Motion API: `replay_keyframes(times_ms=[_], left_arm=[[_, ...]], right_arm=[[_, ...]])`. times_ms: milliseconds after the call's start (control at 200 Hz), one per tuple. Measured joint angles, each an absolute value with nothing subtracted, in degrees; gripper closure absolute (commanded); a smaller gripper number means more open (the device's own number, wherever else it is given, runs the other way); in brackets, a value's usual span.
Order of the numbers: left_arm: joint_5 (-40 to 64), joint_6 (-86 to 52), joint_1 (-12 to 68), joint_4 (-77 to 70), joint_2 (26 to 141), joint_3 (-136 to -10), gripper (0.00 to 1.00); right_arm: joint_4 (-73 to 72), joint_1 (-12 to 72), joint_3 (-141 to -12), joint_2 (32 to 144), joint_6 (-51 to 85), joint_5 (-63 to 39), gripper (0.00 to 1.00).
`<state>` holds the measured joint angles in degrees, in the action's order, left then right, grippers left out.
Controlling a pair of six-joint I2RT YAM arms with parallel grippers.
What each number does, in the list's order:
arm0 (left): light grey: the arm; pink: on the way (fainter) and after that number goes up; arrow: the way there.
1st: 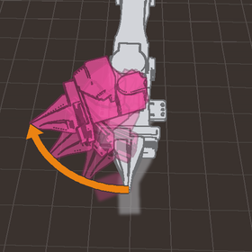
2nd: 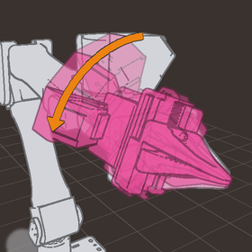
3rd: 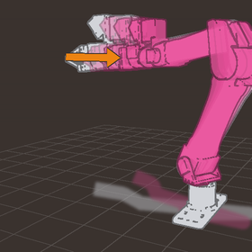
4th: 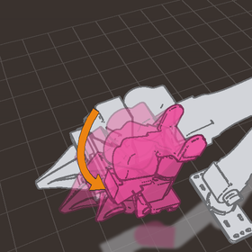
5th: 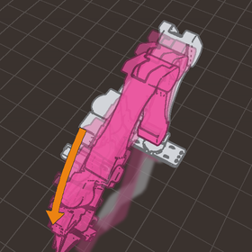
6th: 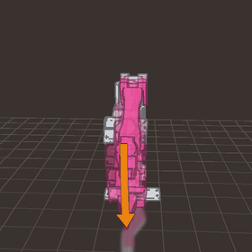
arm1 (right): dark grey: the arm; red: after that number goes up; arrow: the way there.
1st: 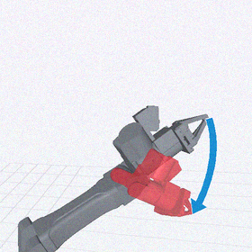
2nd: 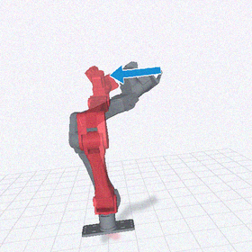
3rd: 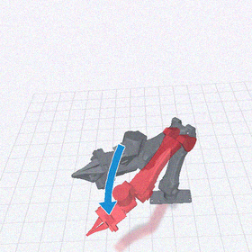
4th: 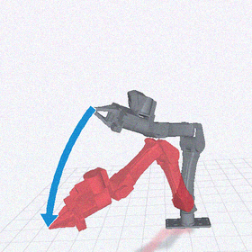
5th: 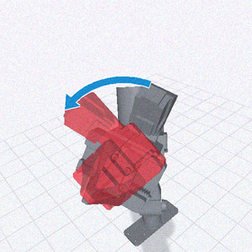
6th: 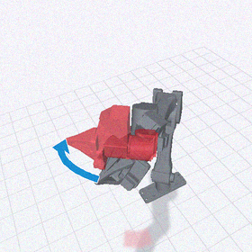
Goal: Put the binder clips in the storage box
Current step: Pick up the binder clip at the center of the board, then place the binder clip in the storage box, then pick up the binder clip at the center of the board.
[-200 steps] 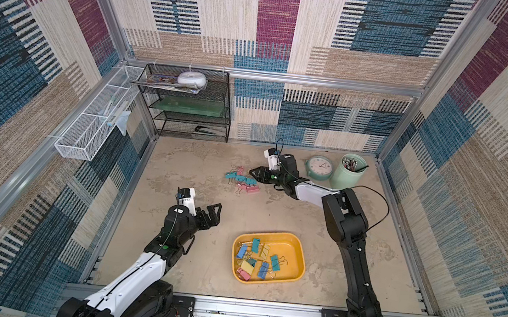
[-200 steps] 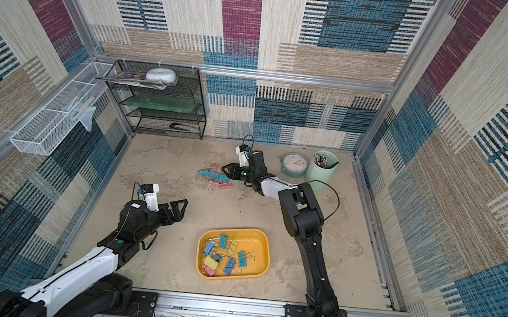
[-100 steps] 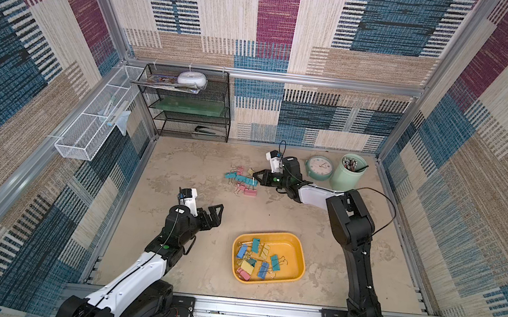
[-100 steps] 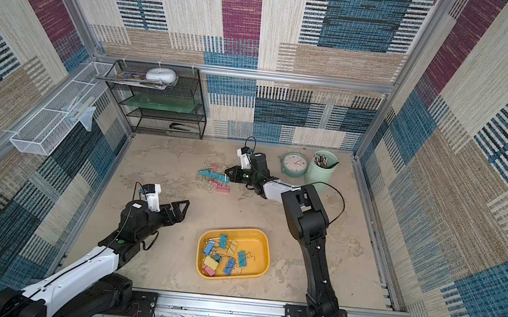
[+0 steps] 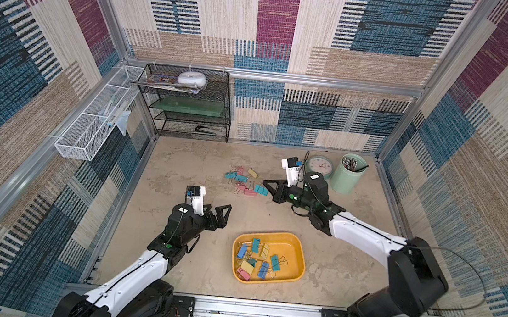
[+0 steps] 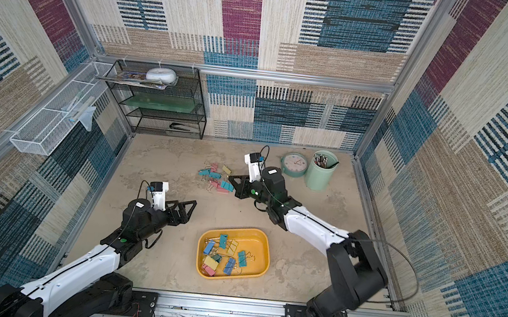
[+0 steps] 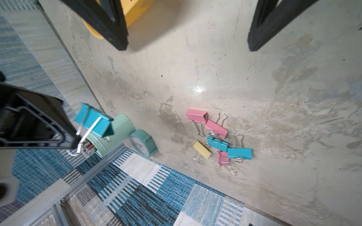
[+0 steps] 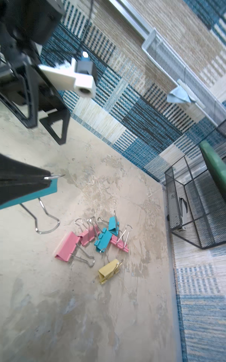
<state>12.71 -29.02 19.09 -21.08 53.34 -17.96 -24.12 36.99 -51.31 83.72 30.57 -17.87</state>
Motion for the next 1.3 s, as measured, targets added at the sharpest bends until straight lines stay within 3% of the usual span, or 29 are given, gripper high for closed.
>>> replay_keyframes(times_ms=[210,346,646,791,846,1102,1297], left_arm=[[13.2,-22.7,29.2,-21.3,54.6,-21.0,0.00],[10.8,-19.7,33.6,-21.2,56.1,-22.0,0.00],[4.2,-18.0,34.6,-19.6,56.2,-21.9,0.00],[-1.9,-18.0,34.6,-18.3,53.7,-21.1,0.01],[-5.0,-18.9,34.6,-17.1,52.7,-20.6,0.01],[-11.4,-21.3,34.3,-15.9,48.9,-18.9,0.01],[-16.0,-21.9,33.9,-14.4,43.0,-17.0,0.01]], right_arm=[[-17.0,44.9,-34.5,58.3,32.6,-4.2,1.00],[-11.7,50.8,-26.8,51.3,36.6,1.3,1.00],[-13.4,55.9,-22.0,64.1,42.0,5.9,1.00],[-15.6,56.2,-23.0,69.8,42.5,5.9,0.68],[-15.6,56.2,-23.8,70.1,42.4,6.2,0.61],[-13.3,54.8,-30.8,64.8,37.8,12.6,0.54],[-11.3,46.0,-48.8,77.2,29.8,9.7,0.53]])
